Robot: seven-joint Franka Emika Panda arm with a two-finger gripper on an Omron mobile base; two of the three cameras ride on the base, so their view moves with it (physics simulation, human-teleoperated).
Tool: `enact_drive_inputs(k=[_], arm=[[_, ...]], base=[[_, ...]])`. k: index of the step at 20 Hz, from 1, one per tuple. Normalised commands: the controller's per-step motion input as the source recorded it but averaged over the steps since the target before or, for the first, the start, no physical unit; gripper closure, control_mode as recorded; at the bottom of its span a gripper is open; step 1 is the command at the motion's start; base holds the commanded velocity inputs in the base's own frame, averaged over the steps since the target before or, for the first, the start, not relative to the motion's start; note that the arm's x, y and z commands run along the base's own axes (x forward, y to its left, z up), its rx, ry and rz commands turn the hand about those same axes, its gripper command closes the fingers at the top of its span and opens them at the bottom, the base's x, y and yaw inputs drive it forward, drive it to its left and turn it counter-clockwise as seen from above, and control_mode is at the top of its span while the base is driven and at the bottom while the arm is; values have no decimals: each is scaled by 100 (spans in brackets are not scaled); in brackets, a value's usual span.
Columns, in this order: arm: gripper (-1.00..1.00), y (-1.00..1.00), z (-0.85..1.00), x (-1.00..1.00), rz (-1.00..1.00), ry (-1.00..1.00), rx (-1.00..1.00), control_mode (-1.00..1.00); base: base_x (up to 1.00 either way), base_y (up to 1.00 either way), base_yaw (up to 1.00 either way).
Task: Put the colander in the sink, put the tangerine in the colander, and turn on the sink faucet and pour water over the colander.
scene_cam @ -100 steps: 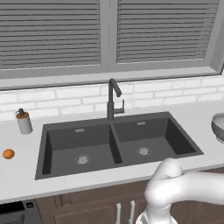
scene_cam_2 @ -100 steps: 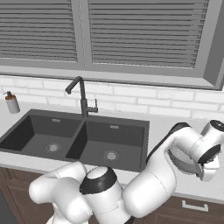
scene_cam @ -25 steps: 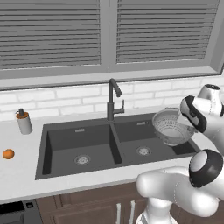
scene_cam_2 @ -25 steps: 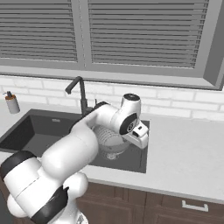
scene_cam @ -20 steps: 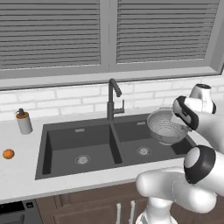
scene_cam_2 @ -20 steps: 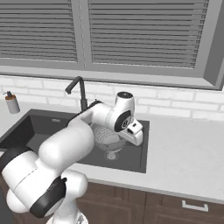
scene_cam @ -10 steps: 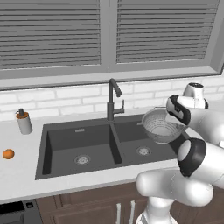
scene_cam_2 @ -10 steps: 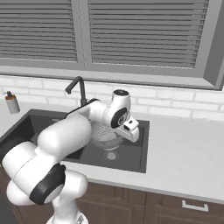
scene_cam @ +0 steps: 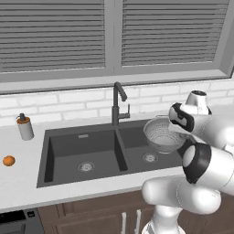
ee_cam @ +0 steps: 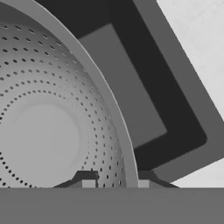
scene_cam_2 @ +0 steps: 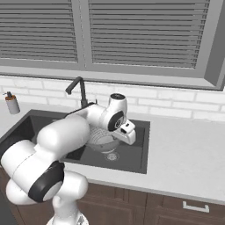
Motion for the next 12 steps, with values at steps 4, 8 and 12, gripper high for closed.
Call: enact_drive_inputs(k=[4, 8, 12], arm=[[100, 20, -24, 19, 4, 0, 0, -100], [100, 19, -18, 27, 5, 1, 0, -100], [100, 12, -18, 28, 7, 1, 0, -100]], base=[[0, 0, 0], [0, 0, 0], [0, 0, 0]])
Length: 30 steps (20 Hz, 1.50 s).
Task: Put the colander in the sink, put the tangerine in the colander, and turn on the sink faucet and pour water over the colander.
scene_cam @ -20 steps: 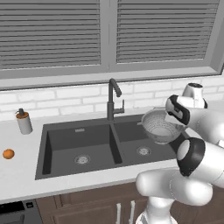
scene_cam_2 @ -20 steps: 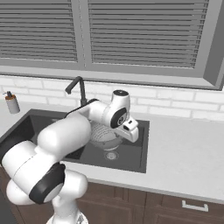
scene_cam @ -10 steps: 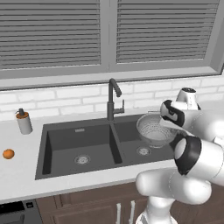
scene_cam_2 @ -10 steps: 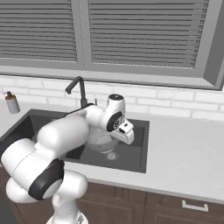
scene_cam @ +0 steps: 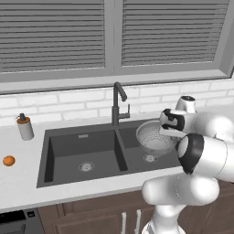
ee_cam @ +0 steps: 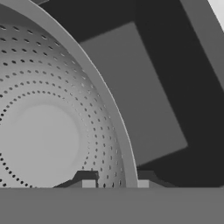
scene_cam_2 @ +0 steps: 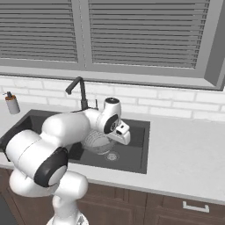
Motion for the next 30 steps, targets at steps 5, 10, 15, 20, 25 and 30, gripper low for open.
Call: enact_drive_inputs(k=[5, 10, 15, 20, 25, 30], arm=[[100, 7, -16, 23, 8, 0, 0, -100], [100, 1, -8, 18, 7, 0, 0, -100], [100, 0, -15, 12, 7, 0, 0, -100], [100, 0, -20, 2, 6, 0, 0, -100], [100, 2, -18, 6, 6, 0, 0, -100], [100, 2, -16, 11, 6, 0, 0, -100]], base=[[0, 0, 0], [0, 0, 0], [0, 0, 0], [0, 0, 0], [0, 0, 0], [0, 0, 0]])
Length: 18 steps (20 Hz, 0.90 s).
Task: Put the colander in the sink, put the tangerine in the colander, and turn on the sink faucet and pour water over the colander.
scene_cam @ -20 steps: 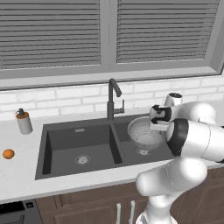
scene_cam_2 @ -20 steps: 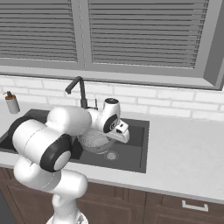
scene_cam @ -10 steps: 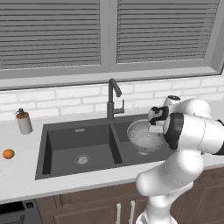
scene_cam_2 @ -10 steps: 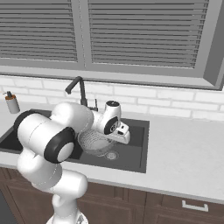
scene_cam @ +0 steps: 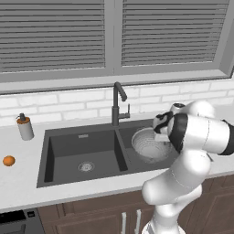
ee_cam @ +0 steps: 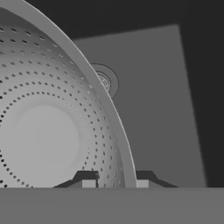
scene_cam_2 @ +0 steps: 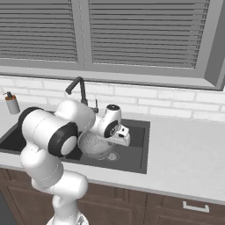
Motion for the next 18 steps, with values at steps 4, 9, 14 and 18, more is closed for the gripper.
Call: enact_drive_inputs(k=[4, 9, 14, 18], arm=[[100, 1, -22, 11, 6, 0, 0, -100], [100, 1, -25, 12, 7, 0, 0, -100], [100, 5, -25, 10, 7, 0, 0, -100], [100, 8, -24, 13, 6, 0, 0, -100]], base=[[0, 0, 0], [0, 0, 0], [0, 0, 0], [0, 0, 0]])
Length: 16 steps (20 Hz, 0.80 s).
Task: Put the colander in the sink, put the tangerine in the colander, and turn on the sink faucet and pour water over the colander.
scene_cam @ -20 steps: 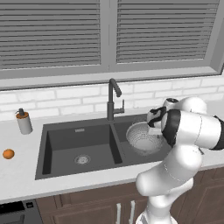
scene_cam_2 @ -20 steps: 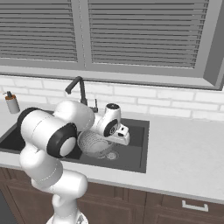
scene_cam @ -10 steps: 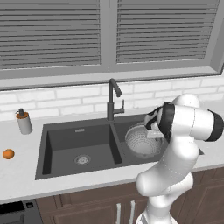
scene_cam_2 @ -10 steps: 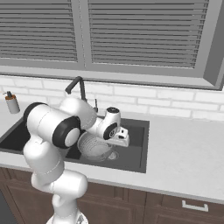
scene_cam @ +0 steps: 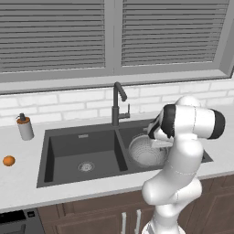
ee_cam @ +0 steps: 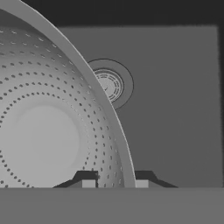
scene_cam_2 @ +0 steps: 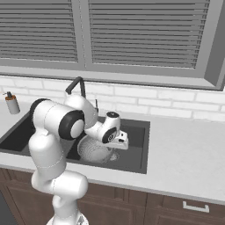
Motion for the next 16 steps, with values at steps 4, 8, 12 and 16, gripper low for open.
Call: enact_drive_inputs(k=[4, 8, 12, 16], arm=[[100, 6, -25, 10, 6, 0, 0, -100], [100, 0, -25, 3, 7, 0, 0, -100], [100, 0, -25, 1, 8, 0, 0, -100], [100, 0, -23, 4, 8, 0, 0, -100]], base=[[0, 0, 0], [0, 0, 0], [0, 0, 0], [0, 0, 0]])
